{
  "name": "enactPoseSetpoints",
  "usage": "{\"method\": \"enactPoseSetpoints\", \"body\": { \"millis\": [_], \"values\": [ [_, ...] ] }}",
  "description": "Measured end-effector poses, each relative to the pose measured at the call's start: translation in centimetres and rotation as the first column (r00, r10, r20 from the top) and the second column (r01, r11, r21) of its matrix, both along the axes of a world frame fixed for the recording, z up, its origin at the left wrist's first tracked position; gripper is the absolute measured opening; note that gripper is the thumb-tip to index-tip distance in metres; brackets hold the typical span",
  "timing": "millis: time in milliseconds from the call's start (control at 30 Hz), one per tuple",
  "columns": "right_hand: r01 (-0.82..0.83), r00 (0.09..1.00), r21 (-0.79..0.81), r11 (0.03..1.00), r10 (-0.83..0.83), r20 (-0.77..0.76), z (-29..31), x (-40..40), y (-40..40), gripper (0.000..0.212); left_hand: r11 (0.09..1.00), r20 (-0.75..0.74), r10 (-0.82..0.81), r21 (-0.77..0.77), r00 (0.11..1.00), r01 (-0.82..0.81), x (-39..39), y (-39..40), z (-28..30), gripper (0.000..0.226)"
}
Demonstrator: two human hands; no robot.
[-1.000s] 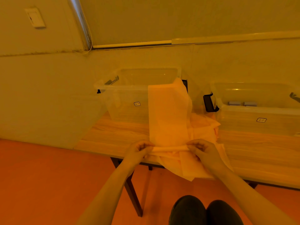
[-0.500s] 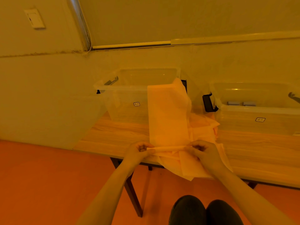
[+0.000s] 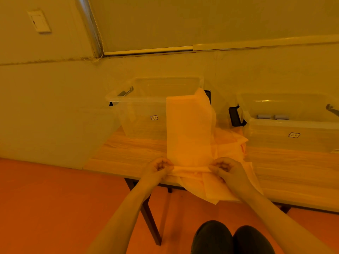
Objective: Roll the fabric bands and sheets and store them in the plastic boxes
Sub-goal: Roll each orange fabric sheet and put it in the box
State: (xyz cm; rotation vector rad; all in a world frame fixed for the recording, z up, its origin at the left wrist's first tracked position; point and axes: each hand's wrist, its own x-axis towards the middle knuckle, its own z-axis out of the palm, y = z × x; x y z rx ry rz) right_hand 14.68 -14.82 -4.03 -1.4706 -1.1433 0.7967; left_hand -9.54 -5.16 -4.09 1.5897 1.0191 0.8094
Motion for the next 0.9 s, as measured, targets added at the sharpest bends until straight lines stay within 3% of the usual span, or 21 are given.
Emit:
{"method": "enactPoseSetpoints", "body": {
  "millis": [167, 367, 733, 900],
  "values": [
    [-0.011, 0.999, -0.036, 0.999, 0.013, 0.051, 0.08, 0.02, -0.13, 0.018, 0.999, 0.015, 0.005, -0.049, 1.000, -0.005, -0.13, -0.14, 0.06, 0.005],
    [0.008, 0.998, -0.007, 1.000, -0.007, 0.057, -0.16, 0.06, 0.01, 0.004, 0.999, -0.003, 0.005, -0.051, 1.000, -0.005, -0.19, -0.09, 0.07, 0.010],
    [-0.016, 1.000, 0.022, 1.000, 0.016, -0.004, -0.10, 0.22, 0.03, 0.012, 1.000, -0.022, -0.002, -0.013, 1.000, 0.002, -0.05, -0.01, 0.03, 0.003],
    [-0.028, 0.998, 0.016, 0.999, 0.028, 0.052, -0.25, 0.22, 0.07, 0.007, 0.999, -0.001, -0.033, 0.009, 0.999, 0.033, -0.02, 0.03, 0.14, 0.003]
  ]
}}
